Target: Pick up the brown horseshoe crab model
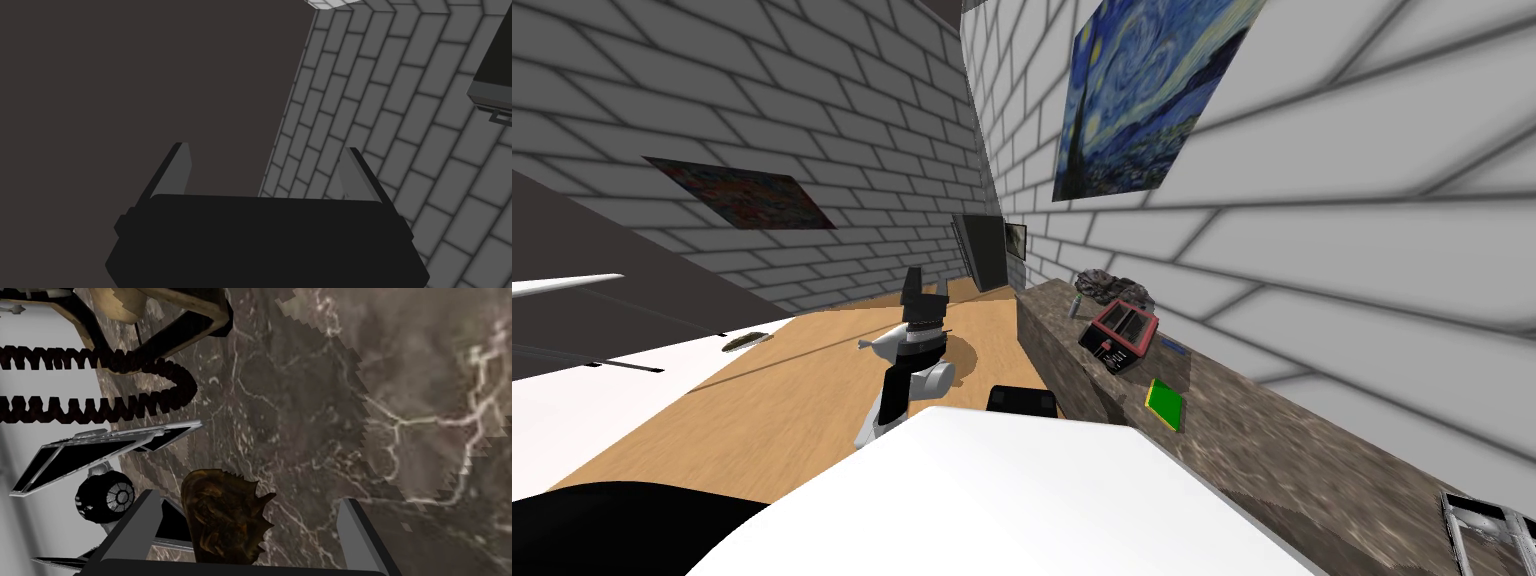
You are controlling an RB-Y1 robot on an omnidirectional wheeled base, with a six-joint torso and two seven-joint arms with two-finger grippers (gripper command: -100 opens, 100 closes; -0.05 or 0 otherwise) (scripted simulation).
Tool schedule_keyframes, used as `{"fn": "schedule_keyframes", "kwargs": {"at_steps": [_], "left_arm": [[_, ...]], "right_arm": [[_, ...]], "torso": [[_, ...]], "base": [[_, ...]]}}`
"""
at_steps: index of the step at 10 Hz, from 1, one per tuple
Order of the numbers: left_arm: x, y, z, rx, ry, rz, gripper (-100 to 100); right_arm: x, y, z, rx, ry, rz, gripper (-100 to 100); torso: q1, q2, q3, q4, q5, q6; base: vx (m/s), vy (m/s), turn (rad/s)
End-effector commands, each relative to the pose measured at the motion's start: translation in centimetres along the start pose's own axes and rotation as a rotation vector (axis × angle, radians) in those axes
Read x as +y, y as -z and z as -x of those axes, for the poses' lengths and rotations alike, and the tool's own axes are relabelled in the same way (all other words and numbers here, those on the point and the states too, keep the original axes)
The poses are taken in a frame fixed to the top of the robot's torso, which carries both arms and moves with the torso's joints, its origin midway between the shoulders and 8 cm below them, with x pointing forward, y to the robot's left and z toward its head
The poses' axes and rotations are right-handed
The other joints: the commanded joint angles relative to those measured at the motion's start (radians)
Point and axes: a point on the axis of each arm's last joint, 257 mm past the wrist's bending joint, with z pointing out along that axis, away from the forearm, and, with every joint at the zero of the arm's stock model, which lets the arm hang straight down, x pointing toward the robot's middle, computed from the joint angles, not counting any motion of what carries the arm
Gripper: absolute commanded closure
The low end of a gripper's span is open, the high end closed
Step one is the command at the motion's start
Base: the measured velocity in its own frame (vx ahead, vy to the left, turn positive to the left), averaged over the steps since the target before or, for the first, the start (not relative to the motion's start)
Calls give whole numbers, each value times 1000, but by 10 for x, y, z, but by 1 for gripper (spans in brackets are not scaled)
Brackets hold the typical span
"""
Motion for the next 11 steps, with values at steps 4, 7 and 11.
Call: {"fn": "schedule_keyframes", "kwargs": {"at_steps": [4,7,11], "left_arm": [[0,0,0,0,0,0,0],[0,0,0,0,0,0,0],[0,0,0,0,0,0,0]], "right_arm": [[4,-5,2,5,-6,-4,-100],[6,-5,2,5,-6,-2,100],[-7,1,-2,1,0,-6,100]], "torso": [[2,-1,-1,0,0,1],[2,-2,-1,-1,2,0],[2,-2,-1,-1,1,0]], "base": [[-11,-12,38],[0,0,0],[7,8,-26]]}}
